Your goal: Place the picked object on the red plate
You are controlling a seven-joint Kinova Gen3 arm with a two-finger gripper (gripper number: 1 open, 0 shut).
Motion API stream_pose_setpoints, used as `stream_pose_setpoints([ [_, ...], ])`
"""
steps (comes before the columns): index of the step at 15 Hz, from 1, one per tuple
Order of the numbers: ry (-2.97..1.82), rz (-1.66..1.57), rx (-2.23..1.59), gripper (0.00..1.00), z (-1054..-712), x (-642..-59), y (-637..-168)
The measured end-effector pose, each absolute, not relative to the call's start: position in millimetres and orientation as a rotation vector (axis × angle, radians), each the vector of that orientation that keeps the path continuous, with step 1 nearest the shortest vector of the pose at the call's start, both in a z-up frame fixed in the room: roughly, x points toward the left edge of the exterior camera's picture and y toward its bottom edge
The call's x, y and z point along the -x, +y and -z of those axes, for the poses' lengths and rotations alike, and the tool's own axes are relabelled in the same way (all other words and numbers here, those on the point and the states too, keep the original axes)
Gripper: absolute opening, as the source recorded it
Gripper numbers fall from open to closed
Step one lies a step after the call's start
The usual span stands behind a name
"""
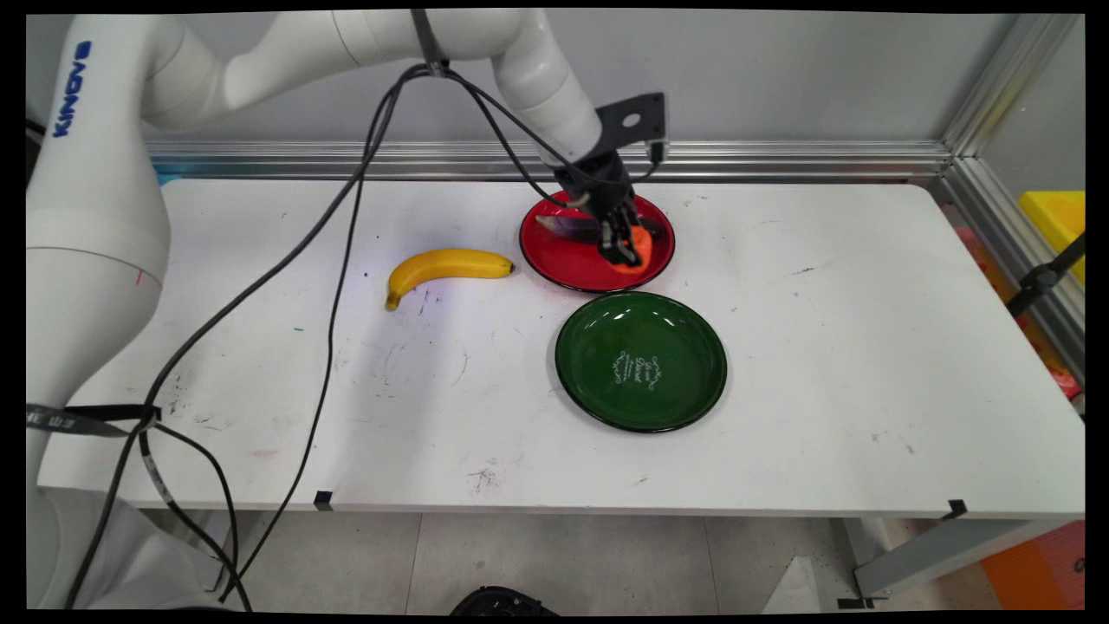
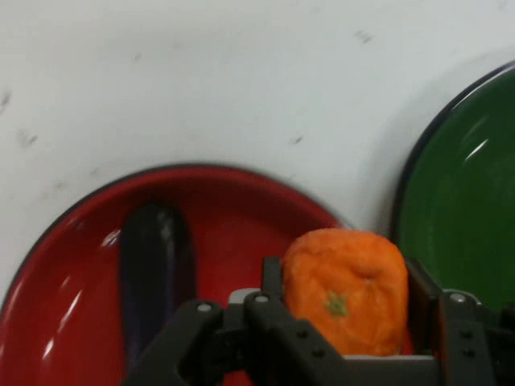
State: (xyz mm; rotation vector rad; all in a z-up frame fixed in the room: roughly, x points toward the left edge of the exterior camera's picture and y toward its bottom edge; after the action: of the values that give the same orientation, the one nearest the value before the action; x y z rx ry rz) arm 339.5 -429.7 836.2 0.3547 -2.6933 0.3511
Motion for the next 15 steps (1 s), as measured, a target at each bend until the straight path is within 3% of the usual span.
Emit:
stream_pose_setpoints([
  [15,-2.707,-0.349,-0.388,0.0,-797,-385,-449],
])
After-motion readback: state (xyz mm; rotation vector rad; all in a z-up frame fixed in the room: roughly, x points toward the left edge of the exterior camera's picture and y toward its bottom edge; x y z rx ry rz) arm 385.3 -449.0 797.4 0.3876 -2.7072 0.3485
